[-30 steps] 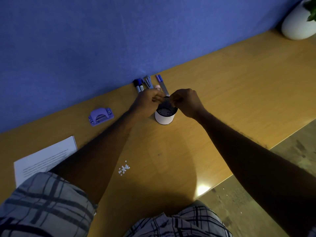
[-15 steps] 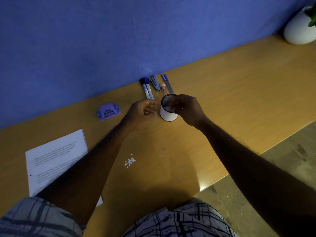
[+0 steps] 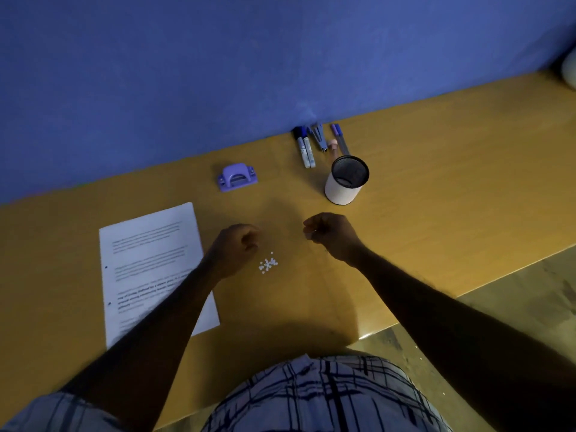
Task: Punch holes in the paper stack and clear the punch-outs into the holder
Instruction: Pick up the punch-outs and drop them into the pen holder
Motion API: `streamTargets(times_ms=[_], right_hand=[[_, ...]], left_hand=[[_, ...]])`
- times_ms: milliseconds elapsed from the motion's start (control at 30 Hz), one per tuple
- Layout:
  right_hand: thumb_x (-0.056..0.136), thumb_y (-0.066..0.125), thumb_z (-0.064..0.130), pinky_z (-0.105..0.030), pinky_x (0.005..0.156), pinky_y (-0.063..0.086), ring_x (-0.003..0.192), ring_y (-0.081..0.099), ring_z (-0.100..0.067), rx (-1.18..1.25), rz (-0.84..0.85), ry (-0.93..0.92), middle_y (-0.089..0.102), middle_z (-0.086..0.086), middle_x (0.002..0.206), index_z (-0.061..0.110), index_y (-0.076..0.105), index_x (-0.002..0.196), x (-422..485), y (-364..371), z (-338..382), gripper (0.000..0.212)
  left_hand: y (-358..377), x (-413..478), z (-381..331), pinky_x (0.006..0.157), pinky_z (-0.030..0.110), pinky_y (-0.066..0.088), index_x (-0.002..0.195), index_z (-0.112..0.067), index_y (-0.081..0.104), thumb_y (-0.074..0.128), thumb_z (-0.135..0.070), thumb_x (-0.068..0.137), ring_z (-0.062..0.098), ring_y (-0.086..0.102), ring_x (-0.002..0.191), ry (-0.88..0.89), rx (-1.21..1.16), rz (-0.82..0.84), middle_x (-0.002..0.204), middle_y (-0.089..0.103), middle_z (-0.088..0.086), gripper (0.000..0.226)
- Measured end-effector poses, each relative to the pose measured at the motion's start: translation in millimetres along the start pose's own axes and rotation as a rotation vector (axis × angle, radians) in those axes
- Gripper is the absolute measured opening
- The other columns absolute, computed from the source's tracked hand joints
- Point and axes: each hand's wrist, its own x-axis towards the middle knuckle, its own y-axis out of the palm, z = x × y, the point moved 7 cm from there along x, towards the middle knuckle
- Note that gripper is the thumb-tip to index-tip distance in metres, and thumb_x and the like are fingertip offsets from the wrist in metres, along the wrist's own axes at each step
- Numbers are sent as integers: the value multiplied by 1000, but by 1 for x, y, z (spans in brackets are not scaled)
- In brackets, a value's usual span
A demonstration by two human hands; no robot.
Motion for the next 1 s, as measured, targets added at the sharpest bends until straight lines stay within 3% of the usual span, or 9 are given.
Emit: streamTargets(times_ms=[133, 300, 500, 633, 767, 867, 1000], right_hand=[[82, 71, 4, -6, 69, 44, 76, 60, -3, -272, 82, -110, 71, -6, 98, 7, 70, 104, -4, 37, 8, 22], [83, 72, 24, -37, 88, 50, 108, 54, -21, -713, 172, -210, 59, -3, 118, 19, 64, 115, -3, 75, 3, 33], [84, 67, 28, -39, 80, 52, 100, 58, -27, -758, 62, -247, 59, -5, 110, 17, 64, 103, 4, 85, 3, 22], [82, 68, 42, -38, 84, 46, 102, 55, -26, -784, 60, -268, 59, -5, 110, 17, 63, 102, 3, 93, 1, 32], [87, 64, 41, -40, 85, 46, 101, 56, -26, -735, -10, -232, 58, -6, 107, 15, 61, 103, 9, 83, -1, 31], [90, 59, 43, -43, 91, 43, 108, 52, -28, -761, -76, -184, 55, -9, 116, 13, 57, 111, 15, 78, -1, 37], [87, 58, 55, -44, 96, 40, 115, 49, -29, -812, -5, -212, 52, -10, 125, 14, 53, 120, 16, 89, 1, 54]], left_hand=[[13, -24, 29, 81, 27, 48, 114, -13, 62, 69, -23, 83, 16, 60, 97, -88, 152, 41, 107, 62, 3, 33], [27, -40, 35, 82, 31, 50, 109, -17, 64, 73, -29, 79, 16, 58, 96, -90, 230, -51, 108, 60, 0, 33], [30, -39, 33, 79, 33, 52, 94, -22, 66, 69, -34, 80, 14, 57, 88, -103, 243, -193, 97, 62, -3, 19], [34, -37, 37, 77, 35, 52, 90, -25, 65, 68, -41, 78, 14, 57, 86, -110, 260, -211, 93, 63, -5, 20], [30, -36, 38, 73, 27, 48, 94, -22, 65, 65, -32, 85, 12, 58, 85, -122, 178, -243, 93, 64, -5, 14], [27, -34, 43, 69, 23, 41, 94, -22, 63, 63, -31, 87, 10, 58, 83, -194, 121, -259, 93, 63, -5, 11], [27, -31, 39, 69, 23, 39, 94, -20, 62, 66, -35, 84, 8, 55, 82, -197, 170, -260, 93, 62, -5, 18]])
